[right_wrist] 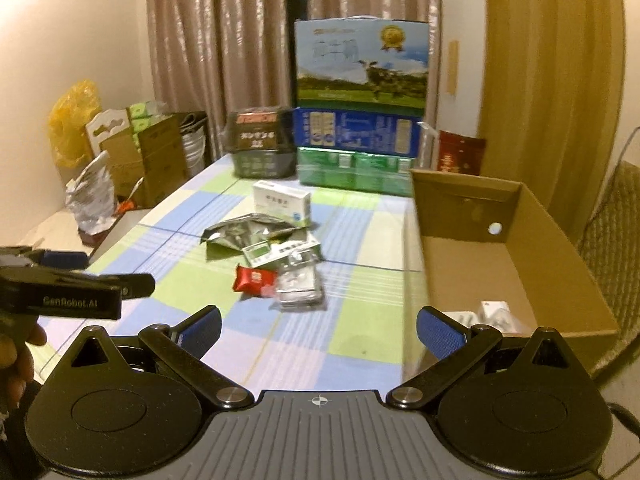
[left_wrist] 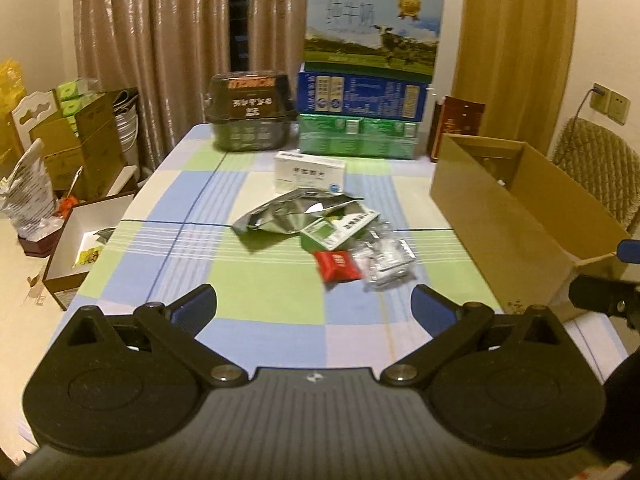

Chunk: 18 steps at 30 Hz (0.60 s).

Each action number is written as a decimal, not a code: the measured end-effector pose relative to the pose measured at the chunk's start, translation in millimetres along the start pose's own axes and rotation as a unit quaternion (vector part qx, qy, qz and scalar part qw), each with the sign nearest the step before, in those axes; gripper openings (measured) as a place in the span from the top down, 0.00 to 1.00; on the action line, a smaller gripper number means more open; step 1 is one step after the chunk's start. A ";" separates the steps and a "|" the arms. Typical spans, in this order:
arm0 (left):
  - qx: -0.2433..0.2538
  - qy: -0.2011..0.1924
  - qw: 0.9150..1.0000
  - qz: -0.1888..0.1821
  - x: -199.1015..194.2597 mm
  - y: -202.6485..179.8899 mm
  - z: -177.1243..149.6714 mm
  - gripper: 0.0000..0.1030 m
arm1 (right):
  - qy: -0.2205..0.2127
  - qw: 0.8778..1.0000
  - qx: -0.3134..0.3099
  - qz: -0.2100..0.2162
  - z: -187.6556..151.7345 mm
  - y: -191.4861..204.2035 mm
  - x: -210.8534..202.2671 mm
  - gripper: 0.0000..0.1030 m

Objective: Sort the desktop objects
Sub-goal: 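Withdraw both tools from the box and move over the table items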

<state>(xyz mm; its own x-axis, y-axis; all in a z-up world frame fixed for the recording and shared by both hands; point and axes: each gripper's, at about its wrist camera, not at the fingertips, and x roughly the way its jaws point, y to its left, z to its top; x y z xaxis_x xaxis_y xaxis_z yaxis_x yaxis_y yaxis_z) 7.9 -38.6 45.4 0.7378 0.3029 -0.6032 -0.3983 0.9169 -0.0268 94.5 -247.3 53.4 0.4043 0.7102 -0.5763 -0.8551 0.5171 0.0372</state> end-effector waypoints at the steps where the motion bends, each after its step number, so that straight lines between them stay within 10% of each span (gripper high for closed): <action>1: -0.001 0.001 1.000 0.002 1.8 3.8 0.5 0.01 | 0.002 1.000 -0.004 0.003 0.0 3.3 4.7 0.02; 18: 0.017 0.021 0.999 -0.017 80.7 33.8 17.8 0.01 | 0.042 0.999 -0.023 0.016 -3.7 11.5 123.4 0.05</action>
<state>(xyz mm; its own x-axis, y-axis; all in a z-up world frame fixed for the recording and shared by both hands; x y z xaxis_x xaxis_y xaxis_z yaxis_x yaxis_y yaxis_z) 63.7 21.4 10.0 0.7268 0.2602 -0.6357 -0.3542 0.9349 -0.0223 133.4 -155.5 -20.3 0.3495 0.6830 -0.6414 -0.8821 0.4705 0.0204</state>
